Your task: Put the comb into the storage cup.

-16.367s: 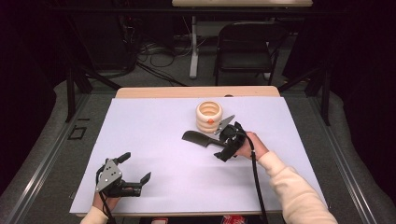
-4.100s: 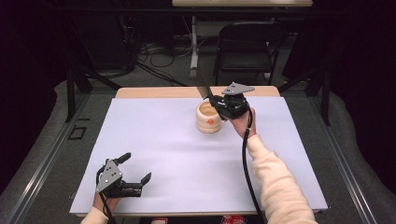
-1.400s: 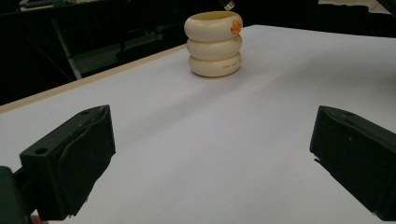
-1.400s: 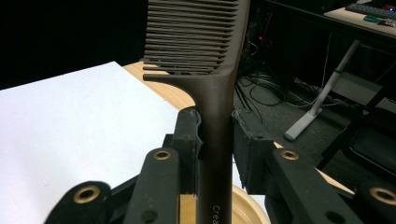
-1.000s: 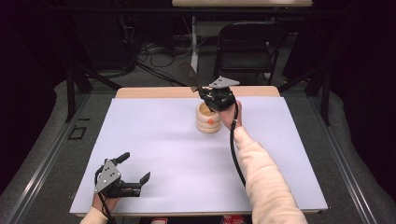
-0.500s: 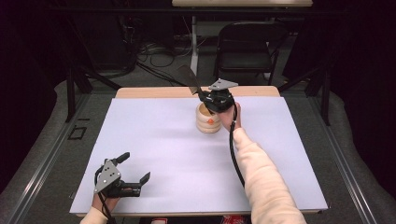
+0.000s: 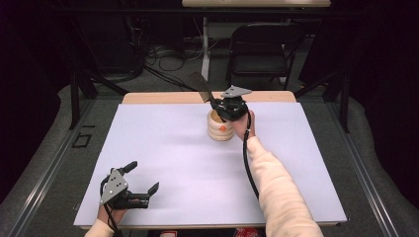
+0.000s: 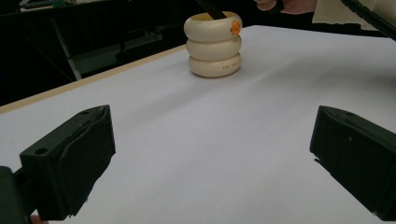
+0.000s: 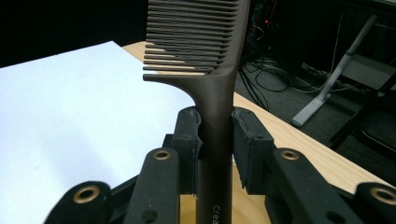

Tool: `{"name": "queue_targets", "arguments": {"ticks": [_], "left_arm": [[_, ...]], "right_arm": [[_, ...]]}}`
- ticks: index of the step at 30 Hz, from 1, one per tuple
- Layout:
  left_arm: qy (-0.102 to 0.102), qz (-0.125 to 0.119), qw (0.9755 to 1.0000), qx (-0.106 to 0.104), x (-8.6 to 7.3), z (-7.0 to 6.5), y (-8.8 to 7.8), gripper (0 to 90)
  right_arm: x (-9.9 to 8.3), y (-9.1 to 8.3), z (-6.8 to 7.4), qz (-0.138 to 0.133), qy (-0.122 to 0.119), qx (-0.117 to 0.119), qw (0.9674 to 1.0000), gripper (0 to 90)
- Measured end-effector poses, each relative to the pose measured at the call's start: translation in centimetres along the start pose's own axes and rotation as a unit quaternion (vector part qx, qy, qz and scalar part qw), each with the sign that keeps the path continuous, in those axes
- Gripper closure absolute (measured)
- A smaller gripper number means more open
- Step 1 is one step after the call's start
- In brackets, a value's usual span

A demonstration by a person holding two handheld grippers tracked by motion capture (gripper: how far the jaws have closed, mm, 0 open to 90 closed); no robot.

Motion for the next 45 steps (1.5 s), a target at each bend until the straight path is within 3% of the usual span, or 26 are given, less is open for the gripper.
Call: {"name": "queue_targets", "arguments": {"ticks": [45], "left_arm": [[-0.001, 0.000, 1.0000, -0.001, 0.0, 0.0, 0.0, 0.2]], "right_arm": [[-2.1, 0.3, -0.2, 0.028, -0.011, 0.023, 0.9993, 72.1]]}}
Point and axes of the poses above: each handheld gripper's, and its own axes: y roughly forward along the jaws, x roughly out of its top, z roughly to its left, the point moved 4 cm from there along y, roughly forward along the jaws, and after that the axes turned 7 degrees about -x, right-handed, at the moved point
